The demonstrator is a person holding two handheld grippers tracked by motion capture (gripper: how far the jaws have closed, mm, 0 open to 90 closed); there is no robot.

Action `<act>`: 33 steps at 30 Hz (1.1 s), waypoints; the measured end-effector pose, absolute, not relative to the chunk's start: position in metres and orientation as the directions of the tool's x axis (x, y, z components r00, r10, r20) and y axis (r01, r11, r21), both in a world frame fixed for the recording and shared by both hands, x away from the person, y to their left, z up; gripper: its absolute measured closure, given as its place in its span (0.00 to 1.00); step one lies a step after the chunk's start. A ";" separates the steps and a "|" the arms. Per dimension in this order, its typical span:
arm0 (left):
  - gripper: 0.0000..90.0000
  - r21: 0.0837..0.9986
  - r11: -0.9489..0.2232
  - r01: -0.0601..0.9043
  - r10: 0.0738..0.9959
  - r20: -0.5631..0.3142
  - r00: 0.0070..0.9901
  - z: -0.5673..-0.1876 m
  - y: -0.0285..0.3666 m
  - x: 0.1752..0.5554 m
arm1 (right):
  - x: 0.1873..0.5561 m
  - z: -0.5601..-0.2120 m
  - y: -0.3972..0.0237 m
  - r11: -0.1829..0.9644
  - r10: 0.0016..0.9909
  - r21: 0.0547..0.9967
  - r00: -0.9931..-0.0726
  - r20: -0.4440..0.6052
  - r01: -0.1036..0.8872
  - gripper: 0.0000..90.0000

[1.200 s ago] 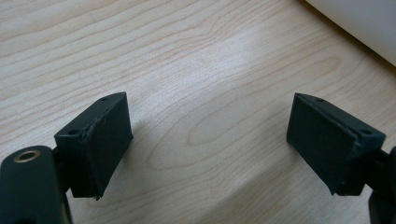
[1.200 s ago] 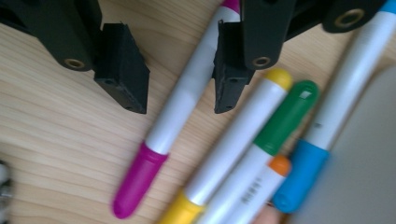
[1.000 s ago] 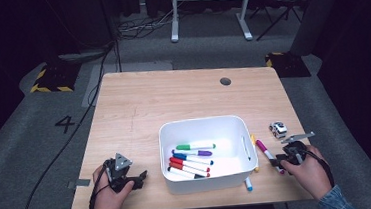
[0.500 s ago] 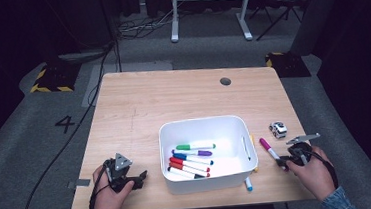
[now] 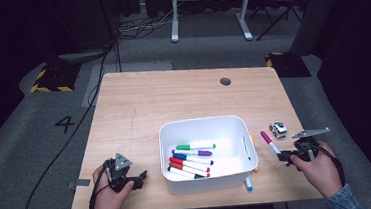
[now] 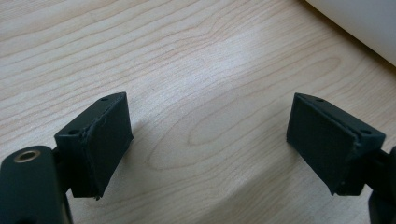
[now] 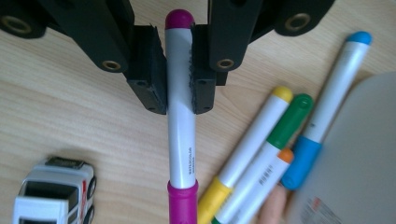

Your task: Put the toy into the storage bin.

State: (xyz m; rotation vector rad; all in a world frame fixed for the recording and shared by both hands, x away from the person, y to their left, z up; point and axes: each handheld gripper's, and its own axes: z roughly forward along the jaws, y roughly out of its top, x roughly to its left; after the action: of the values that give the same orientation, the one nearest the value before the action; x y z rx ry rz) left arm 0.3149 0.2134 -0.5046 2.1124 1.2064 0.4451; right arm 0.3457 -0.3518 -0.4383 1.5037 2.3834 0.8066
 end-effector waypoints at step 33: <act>0.16 0.687 -0.360 0.632 0.856 -0.027 0.517 -0.505 0.213 0.315 | 0.341 -0.320 -0.292 0.408 0.743 0.658 -0.649 0.165 0.633 0.85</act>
State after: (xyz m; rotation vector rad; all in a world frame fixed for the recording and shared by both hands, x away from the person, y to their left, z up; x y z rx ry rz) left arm 0.3148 0.2134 -0.5047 2.1117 1.2070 0.4467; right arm 0.3408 -0.2919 -0.3205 1.2336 2.5038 1.0660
